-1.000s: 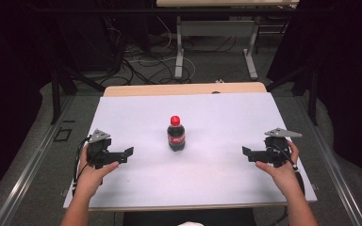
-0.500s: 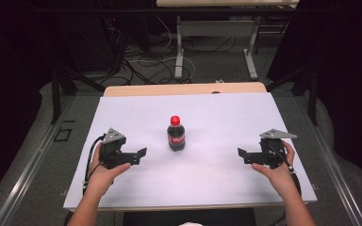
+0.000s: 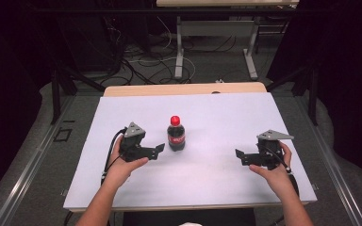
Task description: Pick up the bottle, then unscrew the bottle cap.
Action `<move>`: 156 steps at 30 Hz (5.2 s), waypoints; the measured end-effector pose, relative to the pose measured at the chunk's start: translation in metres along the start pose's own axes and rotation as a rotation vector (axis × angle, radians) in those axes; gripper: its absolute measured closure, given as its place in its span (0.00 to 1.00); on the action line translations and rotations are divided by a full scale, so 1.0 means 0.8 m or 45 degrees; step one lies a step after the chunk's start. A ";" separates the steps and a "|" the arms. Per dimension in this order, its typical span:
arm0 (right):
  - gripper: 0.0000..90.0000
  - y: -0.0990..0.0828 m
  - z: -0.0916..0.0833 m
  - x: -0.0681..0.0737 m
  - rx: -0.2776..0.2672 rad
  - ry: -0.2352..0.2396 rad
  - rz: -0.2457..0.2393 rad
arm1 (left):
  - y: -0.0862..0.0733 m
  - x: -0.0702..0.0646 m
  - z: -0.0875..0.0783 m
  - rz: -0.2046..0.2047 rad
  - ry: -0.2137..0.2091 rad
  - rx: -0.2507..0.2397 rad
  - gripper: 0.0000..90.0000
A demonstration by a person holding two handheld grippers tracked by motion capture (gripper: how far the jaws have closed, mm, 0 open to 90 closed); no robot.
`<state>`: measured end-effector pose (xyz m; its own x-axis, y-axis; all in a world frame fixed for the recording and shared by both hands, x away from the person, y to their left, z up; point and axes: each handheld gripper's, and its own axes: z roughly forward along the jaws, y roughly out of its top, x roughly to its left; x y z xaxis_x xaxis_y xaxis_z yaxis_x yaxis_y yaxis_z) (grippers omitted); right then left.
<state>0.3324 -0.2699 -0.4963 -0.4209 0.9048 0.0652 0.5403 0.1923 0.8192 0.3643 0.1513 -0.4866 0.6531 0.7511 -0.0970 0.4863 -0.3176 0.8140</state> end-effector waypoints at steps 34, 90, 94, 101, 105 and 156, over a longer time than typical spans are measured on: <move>0.01 -0.002 0.000 -0.003 0.004 0.014 0.013 | 0.029 -0.018 0.090 0.019 -0.008 -0.024 0.14; 0.03 -0.001 0.001 0.002 0.004 0.030 -0.002 | 0.028 -0.037 0.080 0.102 -0.033 -0.006 0.32; 0.05 0.001 -0.001 0.007 0.011 0.043 -0.008 | 0.030 -0.043 0.068 0.087 -0.053 -0.001 0.32; 0.06 0.005 -0.004 0.019 0.007 0.088 -0.014 | 0.030 -0.055 0.048 0.115 -0.061 -0.003 0.32; 0.06 0.008 -0.006 0.029 0.009 0.114 -0.024 | 0.027 -0.065 0.040 0.127 -0.068 0.002 0.32; 0.32 0.073 -0.026 0.151 -0.140 0.384 -0.235 | 0.001 -0.132 0.037 0.200 -0.212 0.047 0.33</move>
<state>0.2979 -0.1572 -0.4290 -0.7086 0.7029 0.0618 0.3605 0.2854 0.8880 0.3130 0.0545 -0.4927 0.8076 0.5859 -0.0666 0.3902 -0.4463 0.8054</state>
